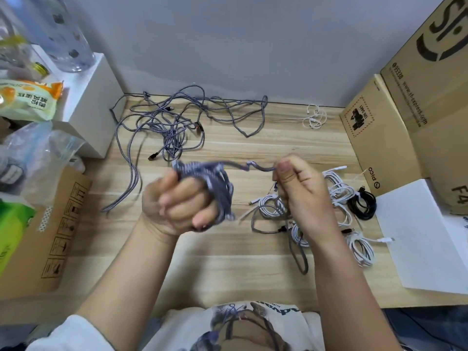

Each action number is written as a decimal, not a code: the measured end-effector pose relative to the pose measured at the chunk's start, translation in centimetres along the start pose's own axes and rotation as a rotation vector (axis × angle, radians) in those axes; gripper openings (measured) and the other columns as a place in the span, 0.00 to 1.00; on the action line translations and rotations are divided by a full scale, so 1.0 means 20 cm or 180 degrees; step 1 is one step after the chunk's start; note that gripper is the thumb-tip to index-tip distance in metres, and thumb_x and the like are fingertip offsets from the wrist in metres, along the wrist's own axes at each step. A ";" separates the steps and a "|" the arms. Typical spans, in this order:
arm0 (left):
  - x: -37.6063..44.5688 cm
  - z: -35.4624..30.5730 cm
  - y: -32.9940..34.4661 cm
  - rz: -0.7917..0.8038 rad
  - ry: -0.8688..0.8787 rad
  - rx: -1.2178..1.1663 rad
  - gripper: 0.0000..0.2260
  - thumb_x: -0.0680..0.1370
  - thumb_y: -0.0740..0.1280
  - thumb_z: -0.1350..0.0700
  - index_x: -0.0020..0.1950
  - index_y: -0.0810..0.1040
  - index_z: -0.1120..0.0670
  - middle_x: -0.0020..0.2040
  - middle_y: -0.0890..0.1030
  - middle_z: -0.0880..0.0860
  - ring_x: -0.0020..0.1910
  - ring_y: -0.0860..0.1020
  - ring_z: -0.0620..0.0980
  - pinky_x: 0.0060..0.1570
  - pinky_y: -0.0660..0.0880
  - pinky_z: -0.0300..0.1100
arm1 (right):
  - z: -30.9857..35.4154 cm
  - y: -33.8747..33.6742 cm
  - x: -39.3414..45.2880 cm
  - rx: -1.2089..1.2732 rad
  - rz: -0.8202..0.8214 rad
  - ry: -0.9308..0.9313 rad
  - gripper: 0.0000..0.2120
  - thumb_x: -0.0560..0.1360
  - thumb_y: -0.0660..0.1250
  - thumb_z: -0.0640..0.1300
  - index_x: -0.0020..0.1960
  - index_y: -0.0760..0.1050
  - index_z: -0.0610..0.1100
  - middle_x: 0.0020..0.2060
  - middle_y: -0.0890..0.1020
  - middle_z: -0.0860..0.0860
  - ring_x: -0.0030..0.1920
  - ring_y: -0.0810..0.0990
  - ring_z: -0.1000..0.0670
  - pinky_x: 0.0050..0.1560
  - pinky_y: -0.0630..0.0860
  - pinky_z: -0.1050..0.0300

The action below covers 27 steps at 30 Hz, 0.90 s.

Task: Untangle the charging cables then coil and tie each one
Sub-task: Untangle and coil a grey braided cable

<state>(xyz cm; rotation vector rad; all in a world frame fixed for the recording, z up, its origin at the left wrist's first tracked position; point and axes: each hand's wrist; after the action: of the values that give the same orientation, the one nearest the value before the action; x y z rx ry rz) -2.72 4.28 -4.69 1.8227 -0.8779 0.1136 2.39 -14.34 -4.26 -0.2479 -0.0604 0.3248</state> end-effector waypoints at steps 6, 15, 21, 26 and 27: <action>0.09 -0.08 0.01 -0.1932 0.1105 -0.1019 0.06 0.78 0.61 0.65 0.53 0.73 0.65 0.29 0.69 0.54 0.23 0.63 0.47 0.53 0.65 0.40 | -0.03 0.06 -0.04 -0.0374 0.1038 0.0436 0.11 0.78 0.60 0.47 0.37 0.71 0.49 0.20 0.69 0.57 0.23 0.66 0.58 0.27 0.64 0.61; 0.12 0.04 -0.16 -0.3429 0.1205 0.1508 0.15 0.75 0.62 0.59 0.61 0.71 0.59 0.27 0.72 0.45 0.24 0.70 0.41 0.41 0.73 0.31 | 0.10 0.07 -0.10 -0.1005 0.2093 0.0745 0.05 0.76 0.65 0.39 0.43 0.74 0.48 0.24 0.75 0.53 0.21 0.70 0.59 0.26 0.65 0.70; 0.11 0.09 -0.14 -0.3004 0.0011 0.4012 0.15 0.77 0.66 0.61 0.64 0.71 0.55 0.28 0.78 0.48 0.26 0.74 0.46 0.32 0.71 0.35 | 0.10 0.02 -0.09 -0.1386 0.1950 0.0796 0.05 0.74 0.65 0.41 0.39 0.74 0.48 0.26 0.79 0.51 0.27 0.79 0.52 0.37 0.80 0.48; 0.06 0.09 -0.14 -0.2575 -0.1315 0.4107 0.09 0.78 0.66 0.55 0.47 0.78 0.61 0.23 0.74 0.50 0.21 0.70 0.49 0.24 0.67 0.34 | 0.12 -0.08 -0.08 -0.2144 0.1568 0.0569 0.05 0.71 0.70 0.49 0.37 0.76 0.52 0.27 0.80 0.59 0.31 0.76 0.60 0.43 0.76 0.55; 0.05 0.09 -0.13 -0.2479 -0.1548 0.3798 0.15 0.78 0.64 0.50 0.44 0.78 0.61 0.23 0.73 0.51 0.20 0.68 0.49 0.23 0.64 0.33 | 0.13 -0.09 -0.08 -0.2182 0.1358 0.0554 0.05 0.70 0.71 0.49 0.36 0.76 0.53 0.28 0.80 0.59 0.31 0.76 0.60 0.43 0.76 0.56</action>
<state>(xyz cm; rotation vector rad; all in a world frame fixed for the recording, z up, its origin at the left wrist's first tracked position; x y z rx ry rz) -0.87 2.71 -6.99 3.2867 -0.2990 -0.4067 1.06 -15.88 -1.30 -0.9749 0.0575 0.7018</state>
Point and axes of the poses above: each hand's wrist, its own x-axis towards the middle knuckle, its own y-axis out of the palm, z = x × y
